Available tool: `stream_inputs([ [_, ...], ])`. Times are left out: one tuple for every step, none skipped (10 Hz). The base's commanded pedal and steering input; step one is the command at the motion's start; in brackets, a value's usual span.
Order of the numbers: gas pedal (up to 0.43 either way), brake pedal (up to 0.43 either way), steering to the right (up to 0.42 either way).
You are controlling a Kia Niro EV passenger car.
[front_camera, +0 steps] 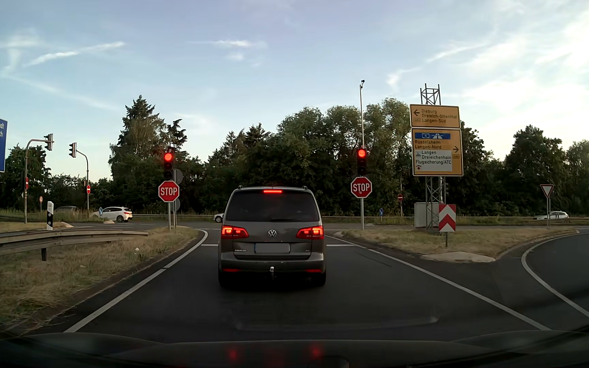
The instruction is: Follow the waypoints while adhering to traffic rules and regulations
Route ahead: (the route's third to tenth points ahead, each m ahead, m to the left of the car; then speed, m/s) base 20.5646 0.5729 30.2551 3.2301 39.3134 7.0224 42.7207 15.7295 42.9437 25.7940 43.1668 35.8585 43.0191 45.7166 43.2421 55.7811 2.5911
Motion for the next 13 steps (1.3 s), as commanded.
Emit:
stream_inputs([
  [0.0,0.299,-0.024],
  [0.0,0.299,-0.023],
  [0.0,0.299,-0.023],
  [0.0,0.299,-0.023],
  [0.0,0.299,-0.023],
  [0.0,0.299,-0.023],
  [0.0,0.299,-0.022],
  [0.0,0.299,-0.021],
  [0.0,0.293,-0.019],
  [0.0,0.293,-0.013],
  [0.0,0.287,-0.01],
  [0.0,0.28,-0.01],
  [0.0,0.274,-0.01],
])
